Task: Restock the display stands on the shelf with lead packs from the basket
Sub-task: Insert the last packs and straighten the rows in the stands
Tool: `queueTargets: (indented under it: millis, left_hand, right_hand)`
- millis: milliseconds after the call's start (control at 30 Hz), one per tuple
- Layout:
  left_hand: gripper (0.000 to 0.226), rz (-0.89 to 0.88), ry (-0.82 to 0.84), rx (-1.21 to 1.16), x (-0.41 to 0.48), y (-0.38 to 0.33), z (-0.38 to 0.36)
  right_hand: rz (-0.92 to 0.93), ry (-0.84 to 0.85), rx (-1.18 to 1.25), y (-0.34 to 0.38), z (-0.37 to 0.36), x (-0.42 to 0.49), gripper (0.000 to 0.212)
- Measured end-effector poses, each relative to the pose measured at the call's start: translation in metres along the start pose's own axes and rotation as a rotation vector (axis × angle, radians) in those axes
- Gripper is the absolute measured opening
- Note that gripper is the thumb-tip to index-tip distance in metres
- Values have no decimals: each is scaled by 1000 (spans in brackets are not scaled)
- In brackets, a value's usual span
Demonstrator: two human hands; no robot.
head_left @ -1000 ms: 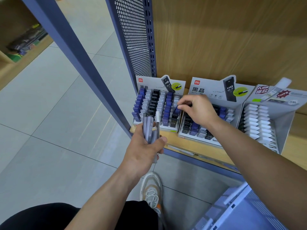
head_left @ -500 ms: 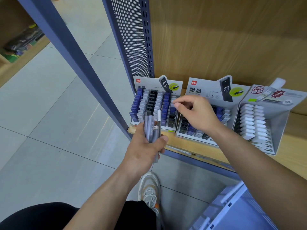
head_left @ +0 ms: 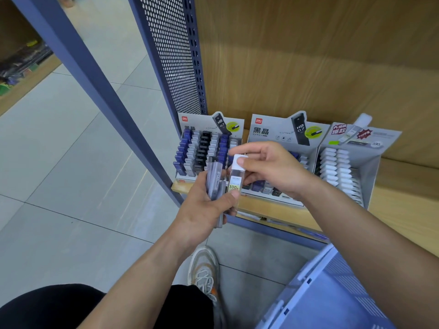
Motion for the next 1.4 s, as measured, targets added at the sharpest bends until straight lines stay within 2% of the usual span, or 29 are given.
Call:
queueTargets:
  millis: [267,500,633,767,933,1000,1100,1267,1400]
  left_hand:
    - [35,-3,-16,27,5,-3,-16]
    - [33,-25,133,130,2,3,-67]
    - [29,4,254,238,-4,22,-104]
    - [37,65,296,366,-3,51,-121]
    - [35,142,292,376,-1,79,-152]
    - [35,159,292,357,0,88,-168]
    - [33,181,283,327,4,96,-187]
    - [28,134,210,264,29,96,-200]
    - [23,123,173,188,47,99,-196]
  right_hand:
    - [48,-83,142,3,33,-20,21]
    - [36,-252,176,-26,76,-85,11]
    - [23,-459,129,-64,115,-139,8]
    - [-5,-725,32,-104,173,-186,7]
    - [-26,-878,-176,-129,219,-195,12]
    - [-22,-909,-260,-131,232,-187,3]
    - [22,-933,-369,-120,248,-168,3]
    - [29,-926,-471,-104,270,-126,16]
    - [58,-891,-509,-103,277,-99,11]
Point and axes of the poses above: each hand's wrist, its own x-axis towards the middle knuckle, its own z-axis out of the back of the hand, y = z × x, the point moved 7 cm from there along x, towards the middle knuckle, and after that the axes turned 8 degrees about -z, right-handed, at the moved point
